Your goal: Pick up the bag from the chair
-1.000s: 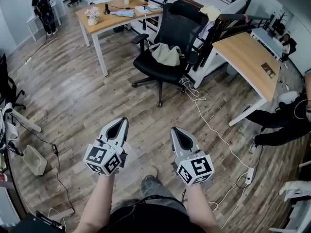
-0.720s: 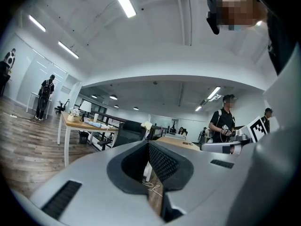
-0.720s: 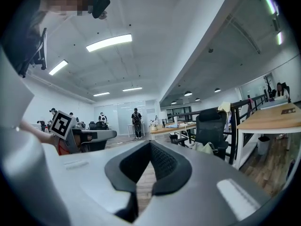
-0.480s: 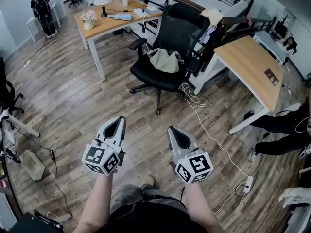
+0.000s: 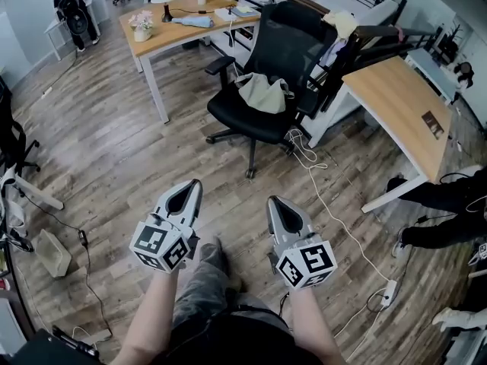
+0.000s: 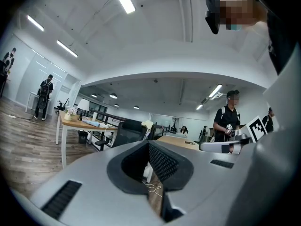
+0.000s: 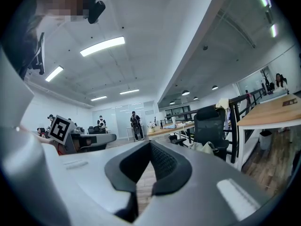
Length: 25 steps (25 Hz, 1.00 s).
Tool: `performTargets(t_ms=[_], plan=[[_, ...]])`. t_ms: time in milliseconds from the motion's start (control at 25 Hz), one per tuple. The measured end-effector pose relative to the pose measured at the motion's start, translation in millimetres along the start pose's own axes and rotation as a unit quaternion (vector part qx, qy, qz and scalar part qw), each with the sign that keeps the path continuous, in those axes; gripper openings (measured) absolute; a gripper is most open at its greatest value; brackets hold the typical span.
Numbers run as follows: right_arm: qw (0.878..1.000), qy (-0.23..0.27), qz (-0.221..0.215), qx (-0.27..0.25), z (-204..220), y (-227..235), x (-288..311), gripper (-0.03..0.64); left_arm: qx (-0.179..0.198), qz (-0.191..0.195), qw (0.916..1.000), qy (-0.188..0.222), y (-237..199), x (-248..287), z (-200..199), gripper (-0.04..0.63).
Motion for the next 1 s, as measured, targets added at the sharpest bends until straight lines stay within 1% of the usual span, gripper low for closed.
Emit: performTargets(t_ms=[200,440,600,800,1000], plan=[[1.0,-0.001,0.011,0.006,-0.3,14.4,14.8,0.008,-0.009,0.006,0.9999,-0.006,-10.8,22.1,6.7,-0.003],[1.0,-0.005,0.021,-0.003,-12.5,35.7,50.0,0.008,-0.025,0.022,0.9994,-0.007,-30.5,69.0,7.8,-0.003],[0.999,-0.001,0.031,-0.006,-23.5,53.4,88.6,0.008,-0.025,0.031,0.9992,-0.006,-57.7,105.7,3.7,-0.003],[0.999,0.004,0.039,-0.014,-39.5,70.5,136.7,0.008,-0.021,0.04,0.999,0.004,-94.4,151.8,-7.8,-0.003],[0.999,0.004,0.051,-0.015,-43.5,80.5,174.5,0.008,-0.013,0.052,0.9985,0.006,-124.9,186.1,-12.6,-0.003]])
Point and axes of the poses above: the fingertips, and each gripper's own axes: x forward along the fingers, y to its right, z out of its underside, the point moved 8 cm from there along -x, backward along the fingers, and after that the axes turned 9 degrees about x, right-handed, at the moved point
